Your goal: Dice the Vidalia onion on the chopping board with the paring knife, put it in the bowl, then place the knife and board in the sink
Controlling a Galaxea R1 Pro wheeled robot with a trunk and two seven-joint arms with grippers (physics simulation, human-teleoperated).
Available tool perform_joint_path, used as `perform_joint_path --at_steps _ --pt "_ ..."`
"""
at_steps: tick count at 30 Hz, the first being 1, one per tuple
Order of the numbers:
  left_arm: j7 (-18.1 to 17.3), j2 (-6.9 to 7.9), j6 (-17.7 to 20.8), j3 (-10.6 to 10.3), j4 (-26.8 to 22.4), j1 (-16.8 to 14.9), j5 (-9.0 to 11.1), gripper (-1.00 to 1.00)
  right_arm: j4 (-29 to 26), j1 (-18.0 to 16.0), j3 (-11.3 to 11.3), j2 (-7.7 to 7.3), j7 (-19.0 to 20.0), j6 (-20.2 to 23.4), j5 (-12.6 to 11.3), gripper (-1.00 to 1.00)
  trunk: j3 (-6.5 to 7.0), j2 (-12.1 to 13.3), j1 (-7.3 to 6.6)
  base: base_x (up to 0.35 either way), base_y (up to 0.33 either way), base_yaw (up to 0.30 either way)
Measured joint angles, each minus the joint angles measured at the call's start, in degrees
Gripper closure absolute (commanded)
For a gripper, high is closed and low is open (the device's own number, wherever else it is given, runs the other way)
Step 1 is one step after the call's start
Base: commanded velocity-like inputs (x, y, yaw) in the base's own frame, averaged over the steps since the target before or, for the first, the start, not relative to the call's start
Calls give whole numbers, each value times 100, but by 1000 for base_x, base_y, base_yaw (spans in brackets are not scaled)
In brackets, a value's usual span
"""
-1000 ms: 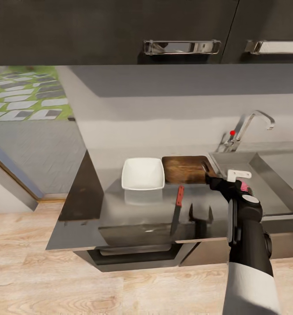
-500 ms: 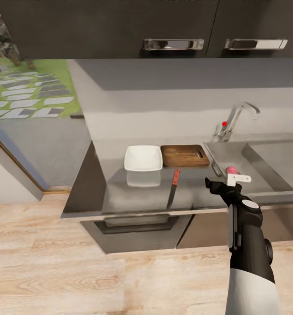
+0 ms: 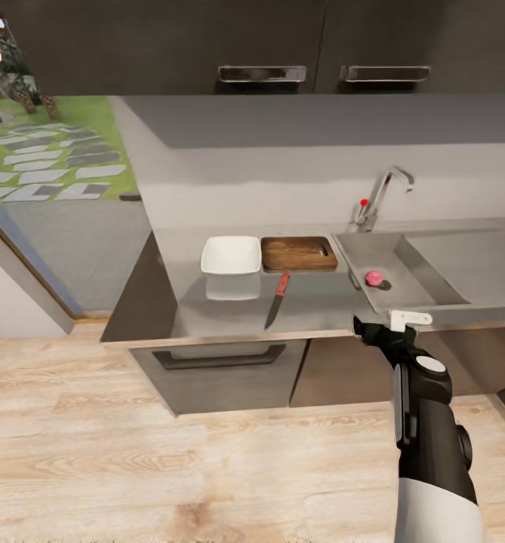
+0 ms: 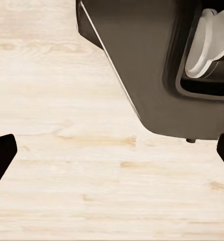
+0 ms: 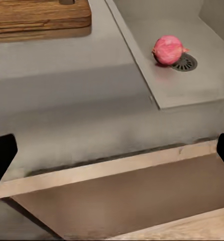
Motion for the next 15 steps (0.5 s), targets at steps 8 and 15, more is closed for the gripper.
perform_joint_path --at_steps 8,15 --pt "8 1 9 0 -455 -97 6 -100 4 240 4 -1 6 -200 -1 -100 0 0 -2 -51 -122 0" --pt "18 3 17 0 -889 -103 8 -100 34 637 -4 -1 8 -431 -6 -100 0 0 -2 -2 -6 0"
